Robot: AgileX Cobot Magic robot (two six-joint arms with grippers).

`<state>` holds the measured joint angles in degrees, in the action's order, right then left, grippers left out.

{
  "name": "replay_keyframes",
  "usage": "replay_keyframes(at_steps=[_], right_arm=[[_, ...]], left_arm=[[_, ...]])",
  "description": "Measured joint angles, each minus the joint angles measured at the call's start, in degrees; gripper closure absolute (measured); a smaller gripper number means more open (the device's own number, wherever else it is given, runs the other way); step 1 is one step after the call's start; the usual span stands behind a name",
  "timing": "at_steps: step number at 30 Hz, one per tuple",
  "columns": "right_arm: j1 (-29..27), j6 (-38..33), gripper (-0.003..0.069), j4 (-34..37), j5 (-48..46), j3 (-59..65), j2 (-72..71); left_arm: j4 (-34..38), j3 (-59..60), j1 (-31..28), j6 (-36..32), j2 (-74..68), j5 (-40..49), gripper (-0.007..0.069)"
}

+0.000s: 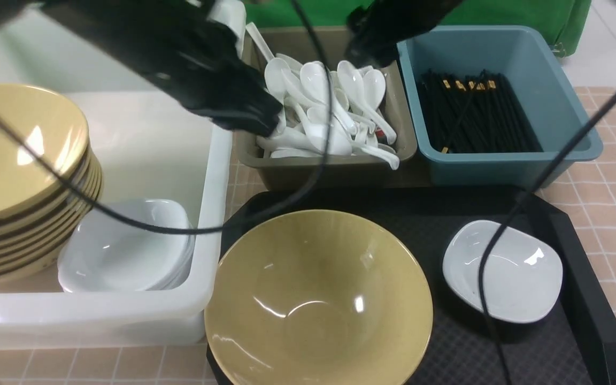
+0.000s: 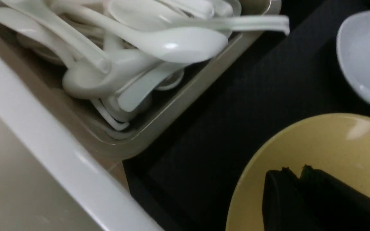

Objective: On brown table put chopsticks spoon bowls plates into blue grey white boxes.
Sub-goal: 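Place the white spoon into the bin of spoons with the right gripper, then grasp the large bowl on the tray by its rim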

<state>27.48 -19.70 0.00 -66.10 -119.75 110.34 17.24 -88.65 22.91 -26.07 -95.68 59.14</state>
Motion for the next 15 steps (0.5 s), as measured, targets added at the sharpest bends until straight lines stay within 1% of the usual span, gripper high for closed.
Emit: replay_keyframes(at_steps=[1,2,4,5,7,8,9,11,12,13,14,15], right_arm=[[0.00,-0.27,0.0080,0.00,-1.17,0.00,-0.39],[0.00,-0.02,0.0117,0.00,-3.68,0.66,-2.23],[0.00,0.38,0.0170,0.00,-4.92,3.64,-5.07],[0.00,0.38,0.0175,0.00,-4.98,3.64,-5.38],[0.00,0.53,0.0237,0.00,-5.60,8.55,-9.17],[0.00,0.53,0.0241,0.00,-5.61,9.31,-9.82],[0.00,0.53,0.0267,0.00,-5.61,11.59,-11.87],[0.00,0.37,0.0320,0.00,-5.79,15.61,-15.84],[0.00,0.34,0.0320,0.00,-5.79,15.91,-15.84],[0.00,0.06,0.0351,0.00,-6.00,17.94,-17.92],[0.00,0.06,0.0351,0.00,-6.00,18.16,-18.10],[0.00,-0.08,0.0384,0.00,-6.03,19.46,-19.34]], left_arm=[[-0.77,-0.46,0.48,0.45,-0.79,0.29,0.0538],[-3.52,-1.93,2.22,0.93,-3.75,1.08,0.0488],[-6.21,-2.69,4.09,1.29,-7.11,1.47,0.0416],[-6.47,-2.76,4.26,1.36,-7.72,1.47,0.0409],[-9.53,-3.00,6.34,1.62,-11.37,1.73,0.0309],[-9.72,-3.00,6.46,1.62,-11.62,1.73,0.0309],[-10.98,-3.00,7.31,1.62,-13.26,1.66,0.0270],[-12.55,-3.00,8.26,1.62,-15.47,1.02,0.0228],[-12.66,-3.00,8.41,1.62,-15.63,0.93,0.0223],[-13.16,-3.00,8.87,1.62,-16.86,0.02,0.0216],[-13.17,-3.05,8.88,1.62,-17.14,-0.12,0.0216],[-13.23,-3.06,9.01,1.62,-17.99,-0.25,0.0216]])
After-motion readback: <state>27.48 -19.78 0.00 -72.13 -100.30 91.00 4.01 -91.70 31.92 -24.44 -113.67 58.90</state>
